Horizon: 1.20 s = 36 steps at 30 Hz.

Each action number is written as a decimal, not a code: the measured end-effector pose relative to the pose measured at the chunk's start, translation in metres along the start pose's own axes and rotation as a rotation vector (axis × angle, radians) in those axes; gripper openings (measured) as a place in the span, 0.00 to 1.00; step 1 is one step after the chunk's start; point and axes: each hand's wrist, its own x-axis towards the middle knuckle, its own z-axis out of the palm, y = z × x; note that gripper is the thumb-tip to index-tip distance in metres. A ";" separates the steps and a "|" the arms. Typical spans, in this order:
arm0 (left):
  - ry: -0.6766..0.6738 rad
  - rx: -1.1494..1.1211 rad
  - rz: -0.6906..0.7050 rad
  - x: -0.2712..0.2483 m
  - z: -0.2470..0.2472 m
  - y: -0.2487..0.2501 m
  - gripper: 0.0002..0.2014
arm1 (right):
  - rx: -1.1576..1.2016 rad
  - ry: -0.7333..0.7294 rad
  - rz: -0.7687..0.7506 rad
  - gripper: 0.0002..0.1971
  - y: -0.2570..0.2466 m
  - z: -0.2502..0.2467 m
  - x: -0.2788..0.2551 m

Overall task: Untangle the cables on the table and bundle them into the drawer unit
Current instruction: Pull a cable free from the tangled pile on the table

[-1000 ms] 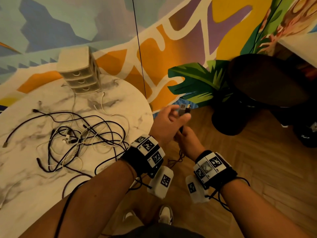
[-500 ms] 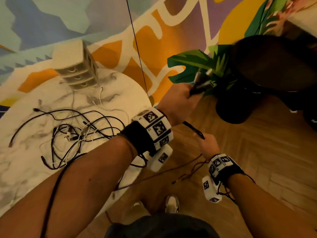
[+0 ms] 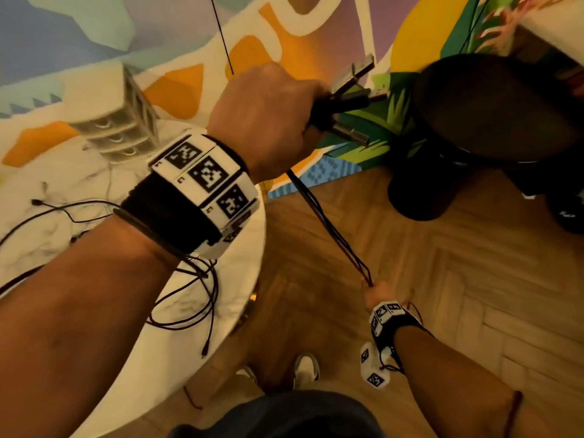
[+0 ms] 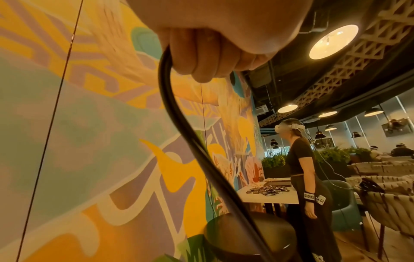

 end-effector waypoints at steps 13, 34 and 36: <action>0.107 -0.057 0.075 -0.003 0.003 -0.006 0.23 | -0.063 0.049 0.042 0.19 0.015 -0.005 0.024; -0.336 -0.928 -0.406 -0.055 0.107 0.041 0.16 | 0.740 -0.341 -0.988 0.23 -0.132 -0.085 -0.150; -0.193 -0.840 -0.401 -0.058 0.107 0.036 0.13 | 0.709 -0.283 -0.965 0.09 -0.142 -0.079 -0.159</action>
